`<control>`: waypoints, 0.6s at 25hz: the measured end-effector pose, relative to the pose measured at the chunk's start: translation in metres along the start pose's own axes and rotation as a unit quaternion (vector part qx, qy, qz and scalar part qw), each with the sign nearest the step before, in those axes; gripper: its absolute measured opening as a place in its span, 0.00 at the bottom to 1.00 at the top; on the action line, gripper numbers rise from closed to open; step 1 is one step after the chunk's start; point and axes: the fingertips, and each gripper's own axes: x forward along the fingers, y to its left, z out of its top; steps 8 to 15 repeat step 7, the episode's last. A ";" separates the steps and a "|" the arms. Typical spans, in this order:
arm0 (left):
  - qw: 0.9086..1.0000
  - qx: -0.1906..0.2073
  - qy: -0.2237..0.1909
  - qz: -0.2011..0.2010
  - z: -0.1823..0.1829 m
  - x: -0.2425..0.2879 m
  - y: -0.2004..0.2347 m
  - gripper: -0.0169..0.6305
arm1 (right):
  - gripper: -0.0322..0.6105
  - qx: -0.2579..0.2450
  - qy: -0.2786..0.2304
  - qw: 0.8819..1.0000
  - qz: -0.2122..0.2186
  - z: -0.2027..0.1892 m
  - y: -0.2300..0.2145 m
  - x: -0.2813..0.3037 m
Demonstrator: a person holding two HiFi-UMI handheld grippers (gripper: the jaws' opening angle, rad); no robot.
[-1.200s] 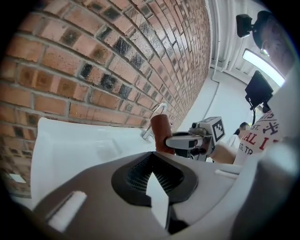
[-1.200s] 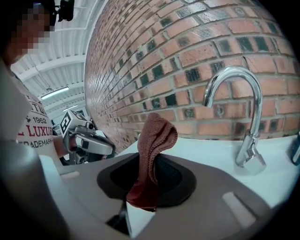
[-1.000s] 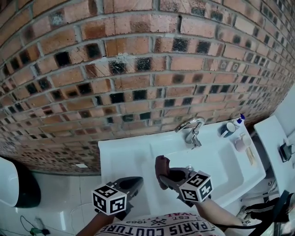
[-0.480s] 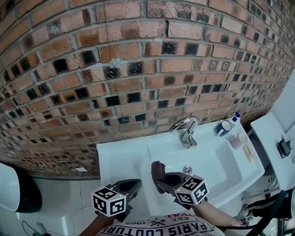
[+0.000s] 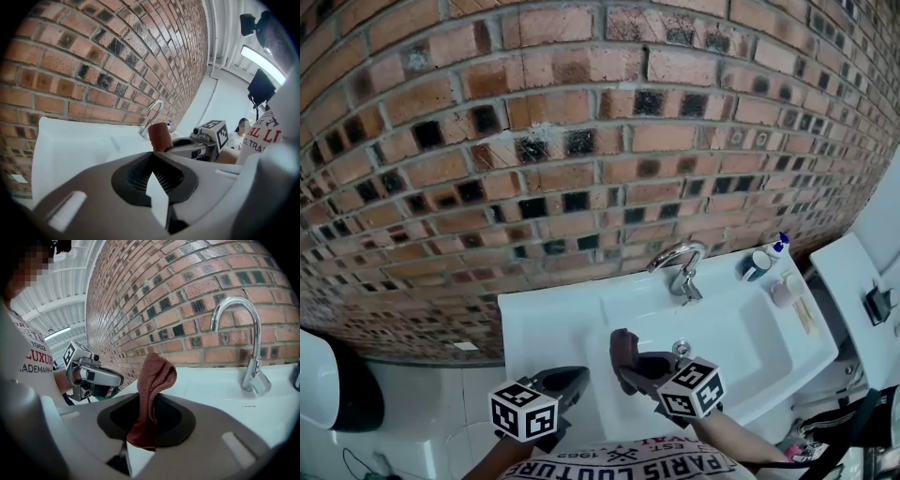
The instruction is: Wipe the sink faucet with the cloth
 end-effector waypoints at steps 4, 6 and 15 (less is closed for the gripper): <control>1.000 0.000 0.000 -0.001 0.000 0.002 0.001 0.04 | 0.18 0.000 0.000 1.000 0.000 0.000 -0.001 0.001; 1.000 -0.001 0.001 -0.002 -0.001 0.002 0.001 0.04 | 0.18 0.001 0.001 1.000 -0.001 0.000 -0.002 0.001; 1.000 -0.001 0.001 -0.002 -0.002 0.003 0.002 0.04 | 0.18 0.001 0.001 1.000 -0.001 -0.001 -0.003 0.001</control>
